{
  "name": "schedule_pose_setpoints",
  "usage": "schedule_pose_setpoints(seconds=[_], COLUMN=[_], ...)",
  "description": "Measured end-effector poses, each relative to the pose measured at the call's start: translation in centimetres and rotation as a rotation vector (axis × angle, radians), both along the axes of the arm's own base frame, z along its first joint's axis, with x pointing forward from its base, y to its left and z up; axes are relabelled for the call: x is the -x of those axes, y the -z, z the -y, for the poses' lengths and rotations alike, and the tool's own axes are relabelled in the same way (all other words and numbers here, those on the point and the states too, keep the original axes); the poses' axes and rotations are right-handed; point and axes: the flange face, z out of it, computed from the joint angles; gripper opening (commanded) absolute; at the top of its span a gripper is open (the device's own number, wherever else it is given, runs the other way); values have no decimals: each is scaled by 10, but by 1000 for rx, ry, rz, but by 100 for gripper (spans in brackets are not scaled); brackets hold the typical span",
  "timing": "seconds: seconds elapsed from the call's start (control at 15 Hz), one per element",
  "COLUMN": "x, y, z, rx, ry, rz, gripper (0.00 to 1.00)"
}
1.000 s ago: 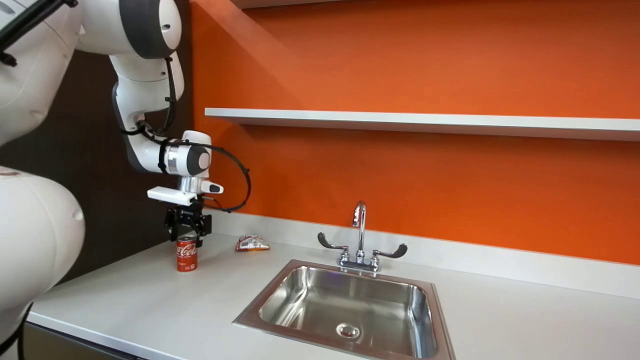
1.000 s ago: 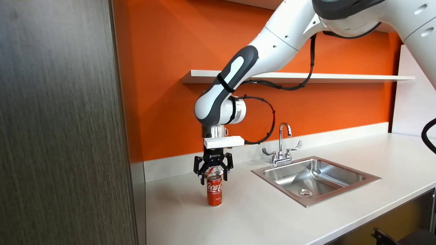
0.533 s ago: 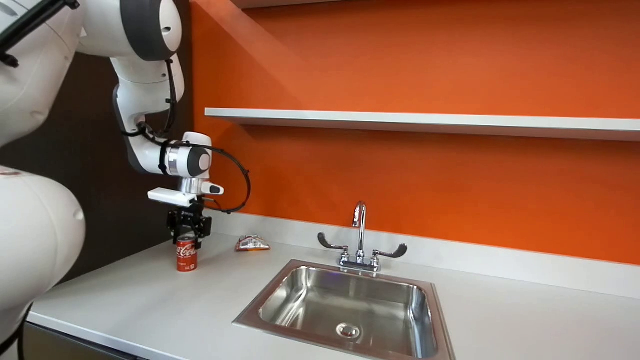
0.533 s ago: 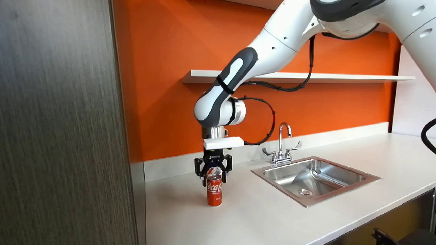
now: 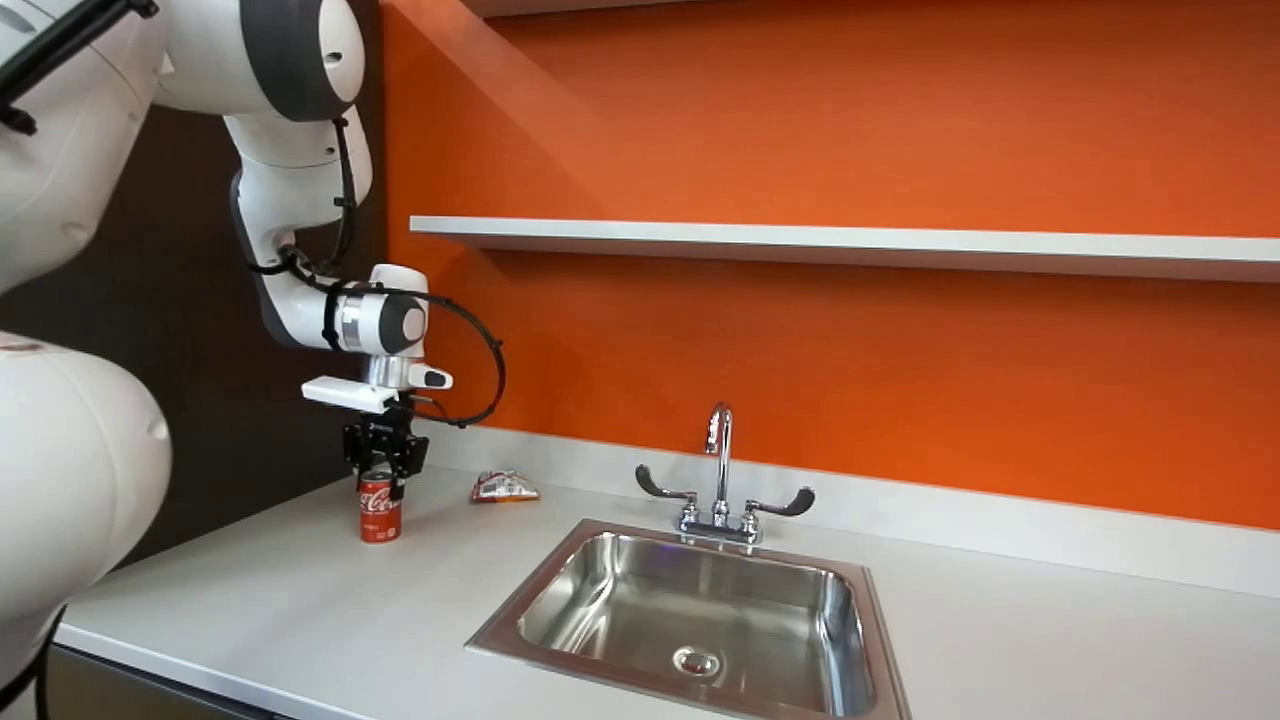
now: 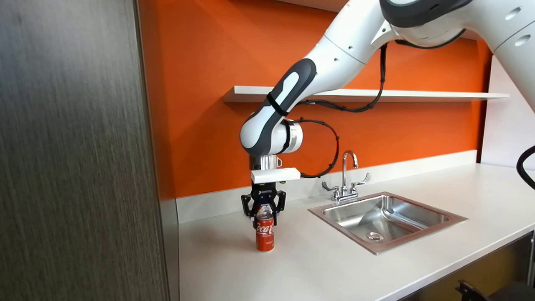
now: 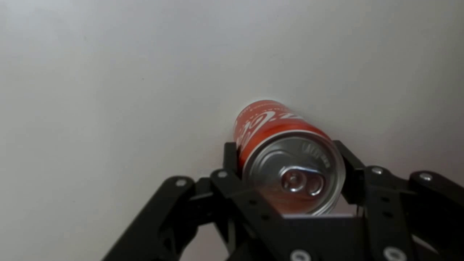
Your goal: Place the coca cola can in the sink
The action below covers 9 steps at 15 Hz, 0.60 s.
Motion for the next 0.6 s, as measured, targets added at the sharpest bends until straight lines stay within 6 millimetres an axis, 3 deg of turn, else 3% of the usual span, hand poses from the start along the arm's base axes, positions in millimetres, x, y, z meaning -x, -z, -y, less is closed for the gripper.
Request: schedule_pose_setpoints(seconds=[0.2,0.6], x=[-4,0], y=[-15,-71], z=[11,52], rx=[3,10], ry=[16,69], rz=[26,98], gripper=[38,38])
